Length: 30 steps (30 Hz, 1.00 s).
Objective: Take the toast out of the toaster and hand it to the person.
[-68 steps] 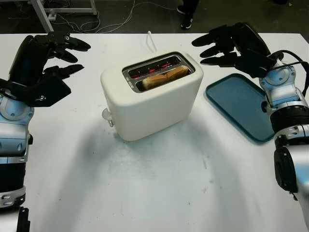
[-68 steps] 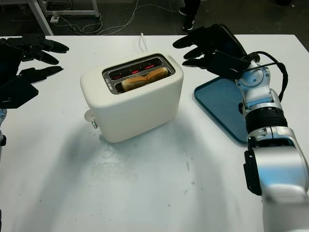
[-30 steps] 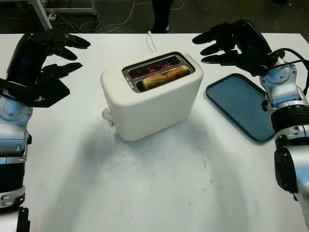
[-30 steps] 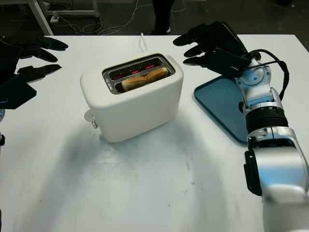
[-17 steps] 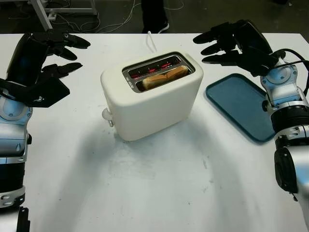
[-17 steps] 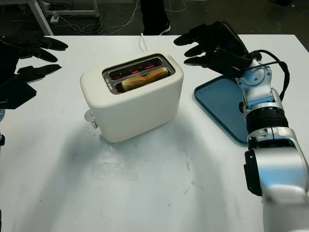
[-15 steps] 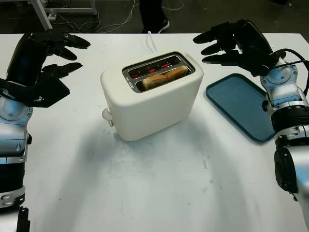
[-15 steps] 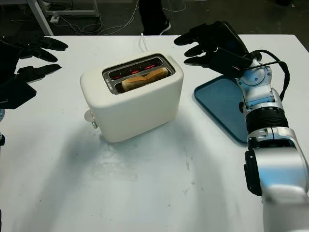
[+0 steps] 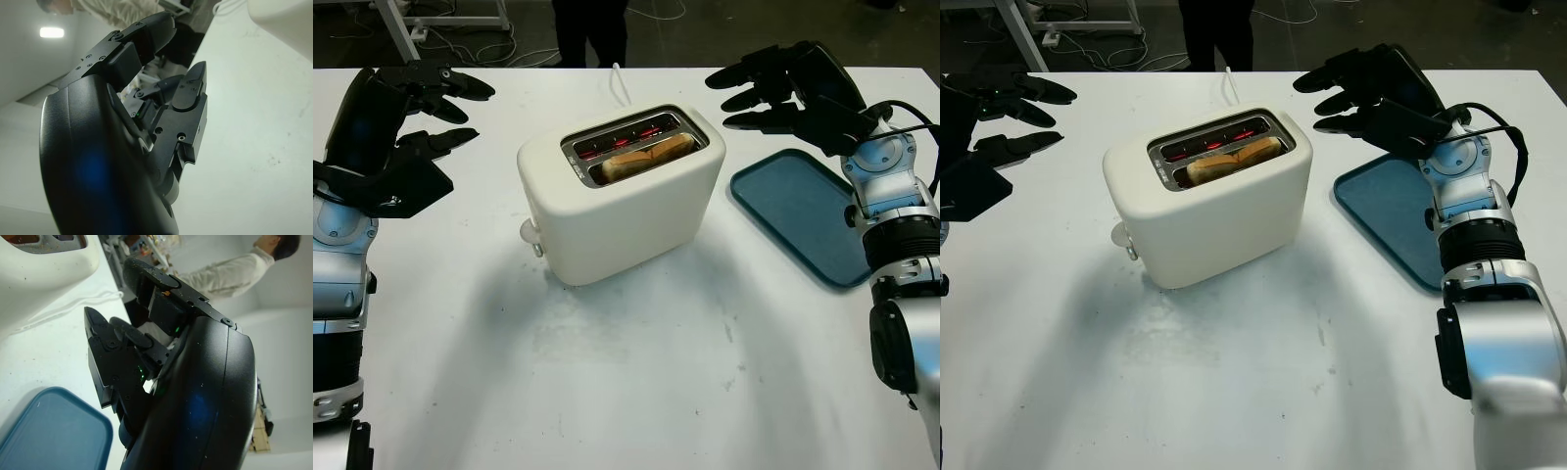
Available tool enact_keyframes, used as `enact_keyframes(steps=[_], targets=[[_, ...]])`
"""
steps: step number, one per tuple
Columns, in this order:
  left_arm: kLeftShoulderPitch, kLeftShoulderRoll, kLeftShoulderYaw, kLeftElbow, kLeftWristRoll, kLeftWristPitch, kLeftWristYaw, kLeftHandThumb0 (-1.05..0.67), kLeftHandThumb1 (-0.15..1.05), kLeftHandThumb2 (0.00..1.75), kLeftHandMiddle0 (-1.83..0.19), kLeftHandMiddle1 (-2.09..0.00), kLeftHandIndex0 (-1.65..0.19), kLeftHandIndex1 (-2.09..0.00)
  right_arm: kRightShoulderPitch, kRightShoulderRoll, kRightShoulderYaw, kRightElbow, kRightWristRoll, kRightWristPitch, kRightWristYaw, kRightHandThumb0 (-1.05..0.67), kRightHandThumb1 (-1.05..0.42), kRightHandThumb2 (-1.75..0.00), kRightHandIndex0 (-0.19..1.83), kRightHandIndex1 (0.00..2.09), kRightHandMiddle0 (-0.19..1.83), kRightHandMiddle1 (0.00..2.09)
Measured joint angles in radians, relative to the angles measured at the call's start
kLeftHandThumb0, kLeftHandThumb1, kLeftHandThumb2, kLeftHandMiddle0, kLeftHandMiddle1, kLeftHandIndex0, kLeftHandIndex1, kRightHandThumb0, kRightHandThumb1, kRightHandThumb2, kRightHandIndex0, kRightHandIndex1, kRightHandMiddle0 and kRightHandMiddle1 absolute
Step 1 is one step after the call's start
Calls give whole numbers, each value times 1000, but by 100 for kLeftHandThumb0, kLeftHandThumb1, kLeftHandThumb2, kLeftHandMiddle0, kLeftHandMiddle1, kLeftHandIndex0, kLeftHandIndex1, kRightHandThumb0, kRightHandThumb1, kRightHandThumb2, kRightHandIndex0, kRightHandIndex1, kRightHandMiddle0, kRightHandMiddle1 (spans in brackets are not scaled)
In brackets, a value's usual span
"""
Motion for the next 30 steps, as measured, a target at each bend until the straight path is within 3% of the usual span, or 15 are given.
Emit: enact_keyframes(steps=[30], targets=[[13,0,1,-17,-20,1,0,9,82,1,-73,-86,-81,-43,10,0,-3,-21,4,21,-1,9,-75,0,112,1,99,0]])
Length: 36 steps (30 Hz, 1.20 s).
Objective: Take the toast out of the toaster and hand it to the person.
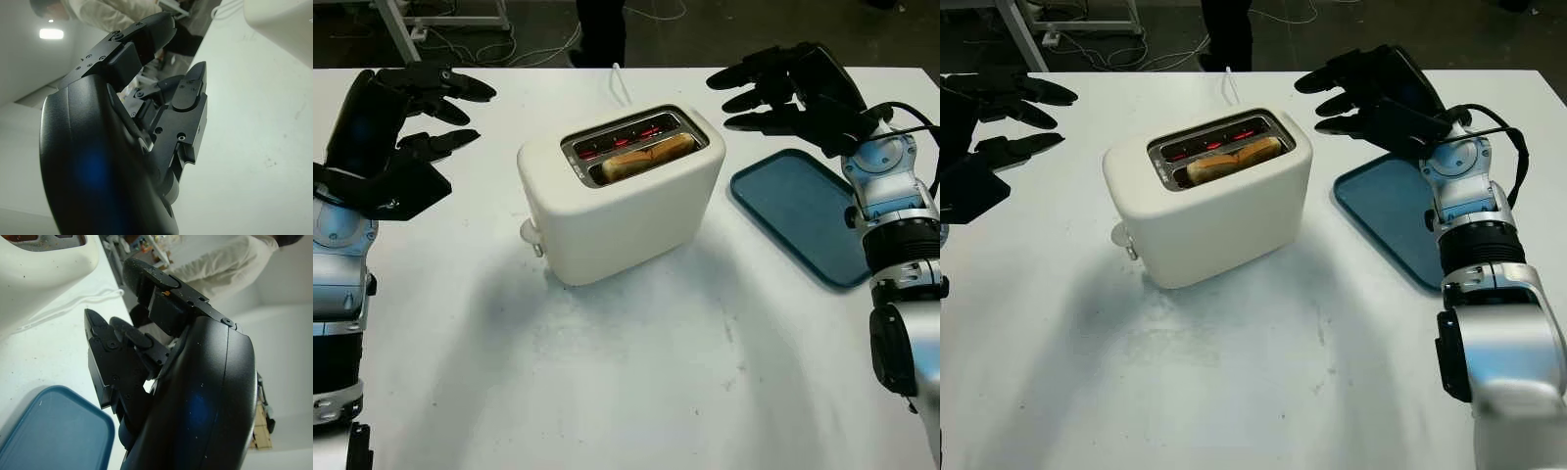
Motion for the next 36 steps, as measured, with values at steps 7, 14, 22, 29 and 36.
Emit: enact_keyframes(steps=[7,14,22,29,36], targets=[[2,0,2,-38,0,32,0,6,82,1,-74,-86,-81,-42,0,0,-12,-23,22,18,24,5,-76,0,112,0,99,0],[3,0,11,-41,-2,29,0,3,85,2,-73,-85,-79,-41,2,0,-21,-81,41,52,39,3,-77,0,110,0,98,0],[2,0,12,-2,-2,-8,0,0,84,1,-75,-87,-81,-42,2,-4,-15,-90,18,60,36,3,-75,0,113,1,99,1],[2,0,12,4,-2,-9,-1,-2,83,1,-75,-87,-81,-42,2,-4,-18,-90,19,63,37,4,-76,0,113,2,98,0],[2,0,12,5,-3,-12,-3,-3,83,1,-75,-85,-81,-41,2,-4,-18,-81,18,71,37,3,-75,0,114,2,99,0]])
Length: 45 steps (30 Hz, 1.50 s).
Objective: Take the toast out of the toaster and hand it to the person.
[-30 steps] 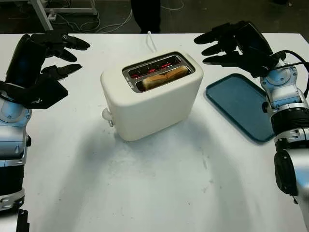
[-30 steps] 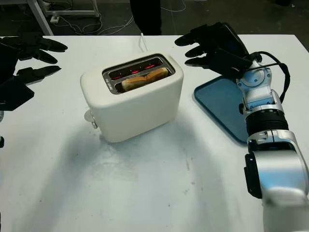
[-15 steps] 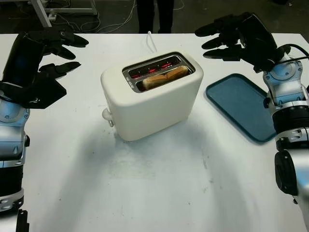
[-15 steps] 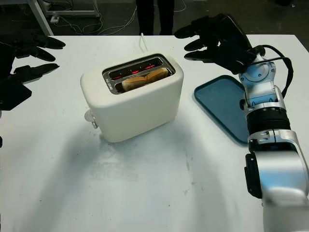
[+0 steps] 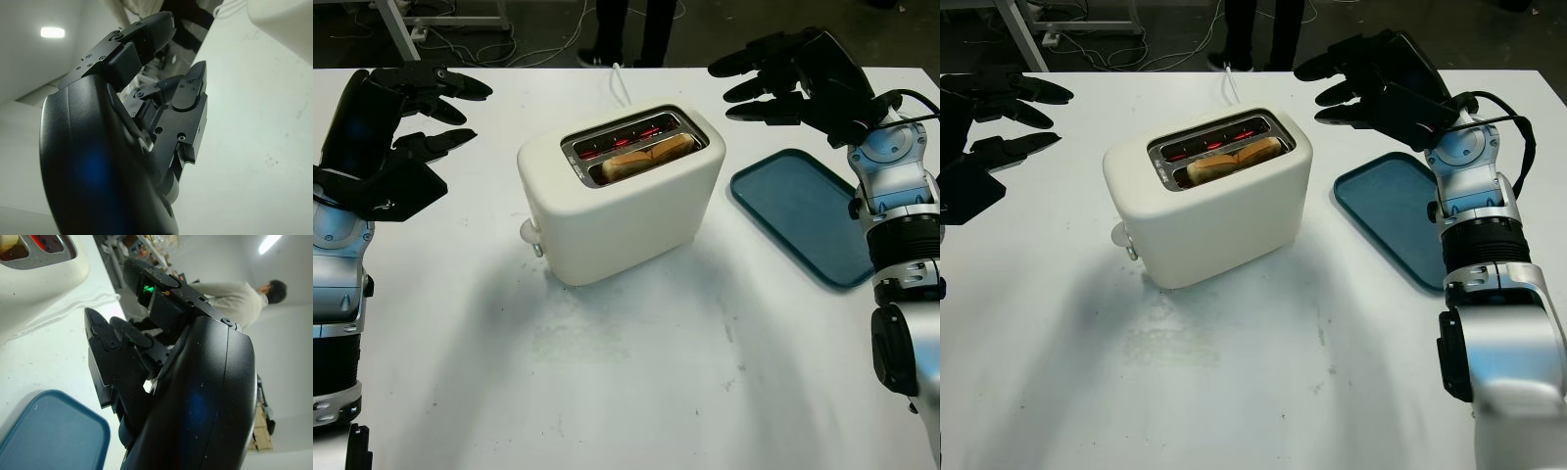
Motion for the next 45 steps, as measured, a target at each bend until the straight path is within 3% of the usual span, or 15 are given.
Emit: enact_keyframes(steps=[45], targets=[[0,0,0,0,0,-1,0,-3,84,0,-75,-85,-82,-40,0,0,0,21,-14,-17,-8,4,-76,0,112,1,99,0]])
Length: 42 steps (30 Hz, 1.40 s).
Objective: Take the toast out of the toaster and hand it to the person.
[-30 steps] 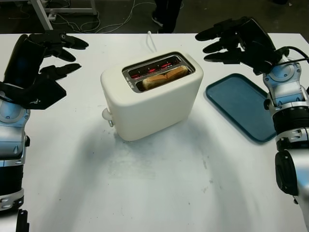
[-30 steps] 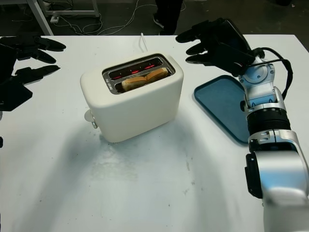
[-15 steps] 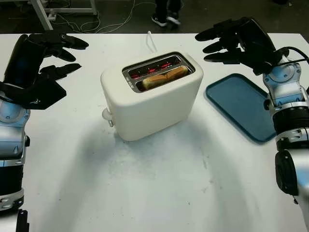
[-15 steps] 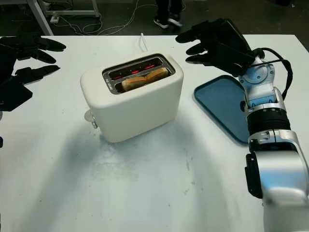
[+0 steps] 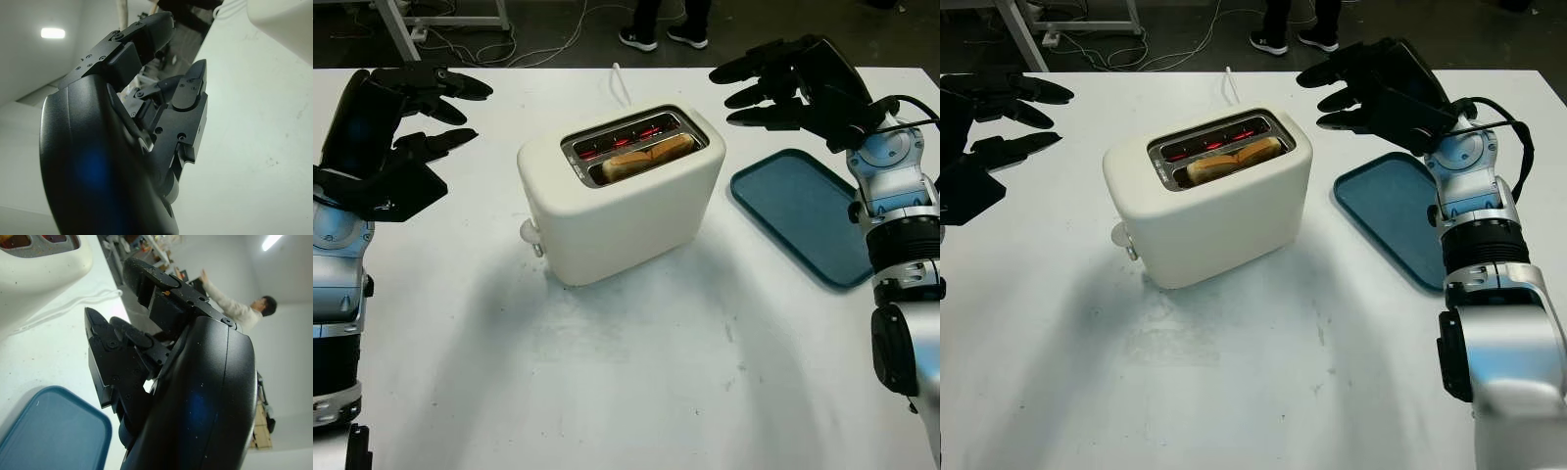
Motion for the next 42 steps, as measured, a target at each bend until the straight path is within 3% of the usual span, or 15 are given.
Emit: enact_keyframes(steps=[32,42], targets=[[35,0,27,-39,-33,-11,-8,-1,82,0,-72,-82,-82,-39,0,0,-9,1,14,3,-14,9,-74,0,114,1,102,1],[36,0,27,-52,-34,-7,-8,2,83,0,-74,-82,-83,-38,0,-2,-2,1,4,2,-18,1,-73,0,115,2,102,1]])
